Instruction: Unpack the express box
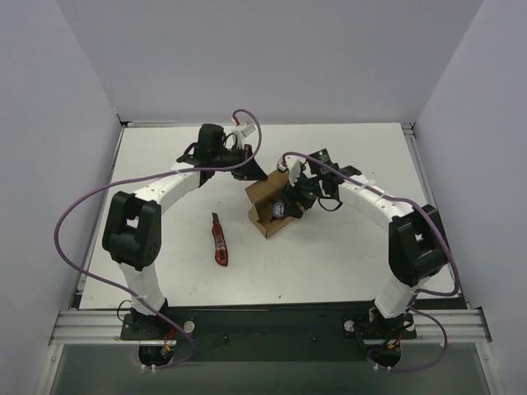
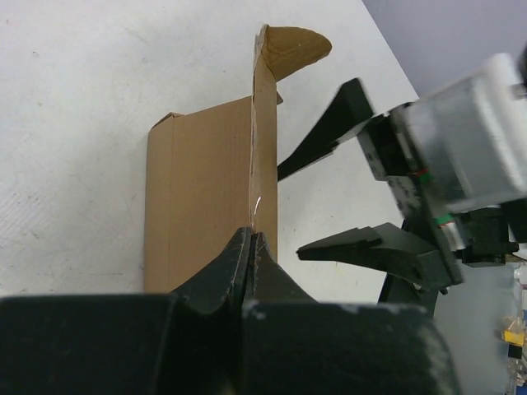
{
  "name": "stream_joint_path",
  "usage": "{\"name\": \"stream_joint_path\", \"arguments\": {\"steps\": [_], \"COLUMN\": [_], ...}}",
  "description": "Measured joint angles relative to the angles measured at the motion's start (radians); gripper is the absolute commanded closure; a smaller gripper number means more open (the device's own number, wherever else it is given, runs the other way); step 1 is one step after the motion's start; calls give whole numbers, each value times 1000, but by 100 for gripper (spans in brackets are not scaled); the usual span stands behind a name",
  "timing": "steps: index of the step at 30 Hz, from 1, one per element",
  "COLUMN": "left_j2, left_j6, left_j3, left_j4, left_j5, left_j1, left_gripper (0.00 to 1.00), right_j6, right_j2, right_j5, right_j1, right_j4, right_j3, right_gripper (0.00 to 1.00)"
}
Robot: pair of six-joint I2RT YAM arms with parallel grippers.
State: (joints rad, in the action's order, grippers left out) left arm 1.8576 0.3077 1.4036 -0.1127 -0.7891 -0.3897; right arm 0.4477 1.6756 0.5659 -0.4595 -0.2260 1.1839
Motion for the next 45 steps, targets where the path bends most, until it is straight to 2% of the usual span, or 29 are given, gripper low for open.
{"name": "stream_joint_path", "arguments": {"steps": [7, 10, 11, 13, 18, 27, 30, 31, 33, 34, 37, 42, 45], "left_j2": [0, 0, 0, 0, 10, 56, 61, 62, 62, 63, 66, 72, 72], "left_j6": [23, 34, 44, 63, 128, 193, 205, 206, 209, 211, 214, 232, 236], "left_j3": [-6, -6, -7, -16, -39, -45, -45, -45, -46, -46, -48, -50, -50], "left_j4": [9, 17, 23, 43, 100, 156, 163, 163, 171, 175, 185, 188, 188], "left_j5": [-9, -15, -19, -29, -62, -107, -108, -108, -108, -108, -109, -112, -126], "left_j1": [2, 11, 16, 31, 72, 123, 130, 132, 137, 138, 138, 137, 133], "left_gripper": [100, 100, 100, 100, 100, 100, 100, 100, 100, 100, 100, 100, 100], "right_j6": [-10, -10, -11, -10, 11, 74, 86, 91, 101, 105, 110, 128, 111], "right_j2": [128, 162, 168, 180, 212, 261, 283, 291, 303, 307, 317, 306, 280], "right_j5": [45, 53, 53, 52, 32, -132, -155, -159, -162, -162, -159, -149, -125], "right_j1": [0, -3, -6, -13, -45, -86, -92, -93, -95, -97, -106, -106, -105], "right_j4": [-3, -1, 1, 10, 47, 137, 144, 146, 146, 142, 125, 89, 37], "right_j3": [48, 81, 87, 98, 101, 109, 129, 136, 145, 145, 144, 144, 144], "right_gripper": [35, 23, 12, 6, 4, 9, 16, 26, 37, 47, 60, 72, 74]}}
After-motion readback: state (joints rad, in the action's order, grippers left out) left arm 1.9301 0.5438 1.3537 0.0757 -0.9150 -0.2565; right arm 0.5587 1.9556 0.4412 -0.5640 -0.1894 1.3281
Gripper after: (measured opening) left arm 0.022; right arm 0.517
